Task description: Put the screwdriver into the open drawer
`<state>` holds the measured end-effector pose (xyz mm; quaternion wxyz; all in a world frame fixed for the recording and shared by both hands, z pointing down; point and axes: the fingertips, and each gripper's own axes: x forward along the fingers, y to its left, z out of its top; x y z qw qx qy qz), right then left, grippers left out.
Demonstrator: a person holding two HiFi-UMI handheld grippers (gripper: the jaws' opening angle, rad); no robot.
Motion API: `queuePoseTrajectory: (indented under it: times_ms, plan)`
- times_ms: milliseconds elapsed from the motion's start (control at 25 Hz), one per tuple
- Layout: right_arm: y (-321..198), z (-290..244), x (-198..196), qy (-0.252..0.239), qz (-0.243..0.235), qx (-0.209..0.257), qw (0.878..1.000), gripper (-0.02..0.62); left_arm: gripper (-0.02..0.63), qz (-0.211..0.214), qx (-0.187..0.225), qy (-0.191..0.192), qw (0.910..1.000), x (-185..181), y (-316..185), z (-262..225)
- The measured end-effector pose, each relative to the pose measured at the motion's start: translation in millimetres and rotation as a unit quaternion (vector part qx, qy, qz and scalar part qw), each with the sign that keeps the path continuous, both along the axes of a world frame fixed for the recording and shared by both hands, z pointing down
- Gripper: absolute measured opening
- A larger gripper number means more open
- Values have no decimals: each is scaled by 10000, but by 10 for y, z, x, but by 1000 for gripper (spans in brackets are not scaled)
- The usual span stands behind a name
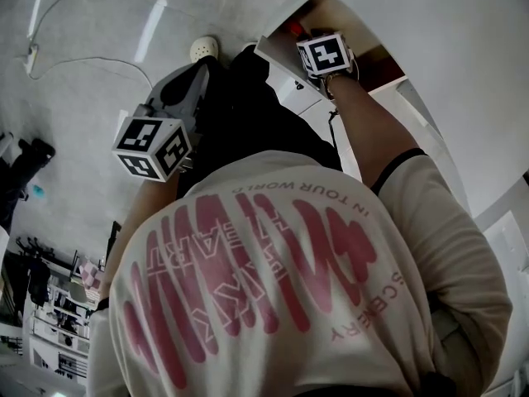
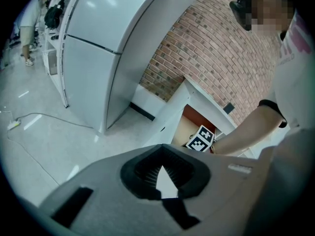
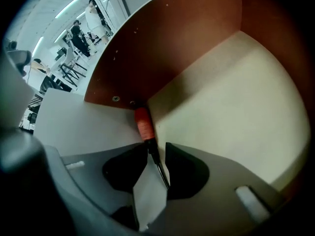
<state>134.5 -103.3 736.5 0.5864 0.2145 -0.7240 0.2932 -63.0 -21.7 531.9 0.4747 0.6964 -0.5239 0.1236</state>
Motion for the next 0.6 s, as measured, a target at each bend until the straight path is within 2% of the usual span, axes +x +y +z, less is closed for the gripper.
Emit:
queuePoseTrajectory:
  times_ms: [240,360,520,600]
  plan:
    - [55,-45,61,27,214,-28,9998,115,5,-114,-90,15,9999,-171,192,-51]
    - [44,-196,83,3,399,62,9992,114,3,-131,-3,41,9999,-206,234,-159]
    - [-12,-489,126,8,1060,354,9937,105,3,61,298,95,9995,-246,192,-343]
    - [-3,-690,159,40,1375,631,9885,75,5,176,431,99,9989,-270,227,-434]
